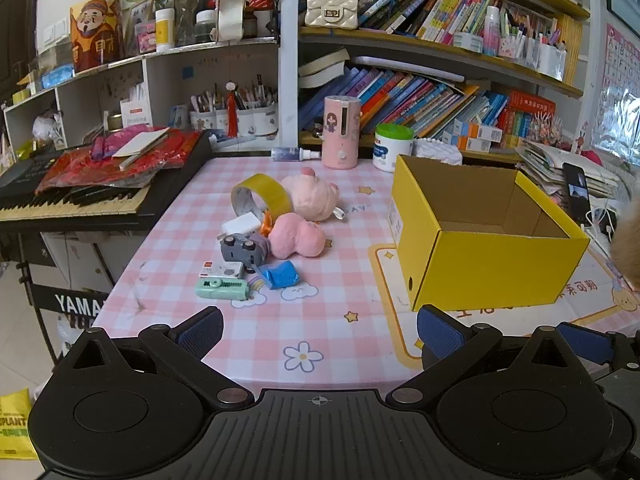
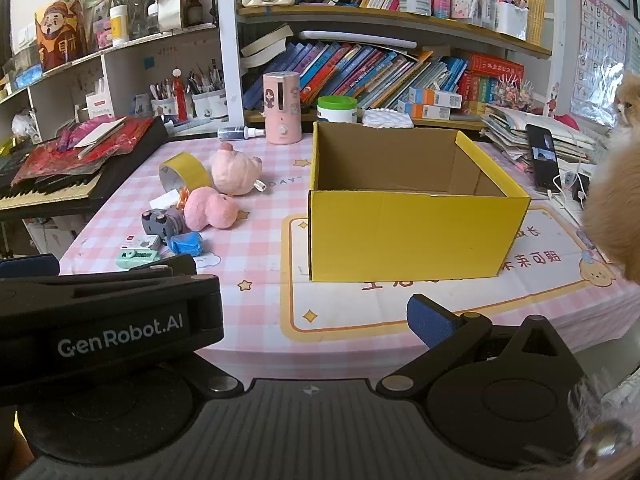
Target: Organize objects
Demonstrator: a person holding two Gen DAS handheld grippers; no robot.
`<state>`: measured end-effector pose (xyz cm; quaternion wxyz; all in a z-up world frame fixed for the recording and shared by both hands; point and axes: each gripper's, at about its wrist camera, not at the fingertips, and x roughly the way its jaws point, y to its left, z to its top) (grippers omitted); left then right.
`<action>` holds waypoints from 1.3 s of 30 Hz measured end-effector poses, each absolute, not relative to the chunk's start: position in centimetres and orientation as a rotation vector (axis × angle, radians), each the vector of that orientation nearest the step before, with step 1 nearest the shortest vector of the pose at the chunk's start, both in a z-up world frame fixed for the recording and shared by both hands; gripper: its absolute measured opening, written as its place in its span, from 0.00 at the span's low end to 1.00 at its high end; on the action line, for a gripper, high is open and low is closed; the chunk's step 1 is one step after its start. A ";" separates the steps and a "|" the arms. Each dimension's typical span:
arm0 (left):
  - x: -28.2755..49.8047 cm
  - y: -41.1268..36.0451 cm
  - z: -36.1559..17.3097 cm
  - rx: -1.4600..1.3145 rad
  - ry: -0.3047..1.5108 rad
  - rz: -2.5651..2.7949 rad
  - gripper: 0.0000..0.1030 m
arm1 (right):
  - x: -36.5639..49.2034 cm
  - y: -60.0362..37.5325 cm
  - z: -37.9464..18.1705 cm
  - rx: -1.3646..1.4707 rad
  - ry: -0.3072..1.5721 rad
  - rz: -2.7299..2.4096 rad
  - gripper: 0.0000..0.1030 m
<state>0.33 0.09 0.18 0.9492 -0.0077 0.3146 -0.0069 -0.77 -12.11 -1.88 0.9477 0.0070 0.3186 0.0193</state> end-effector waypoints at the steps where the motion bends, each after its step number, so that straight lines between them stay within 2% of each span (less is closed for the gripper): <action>1: 0.3 0.1 0.2 -0.015 0.641 -0.014 1.00 | -0.7 -12.1 -1.9 0.013 0.650 0.037 1.00; 39: 1.0 0.8 -0.6 -0.012 0.660 -0.016 1.00 | -0.2 -11.5 -2.7 0.009 0.659 0.040 1.00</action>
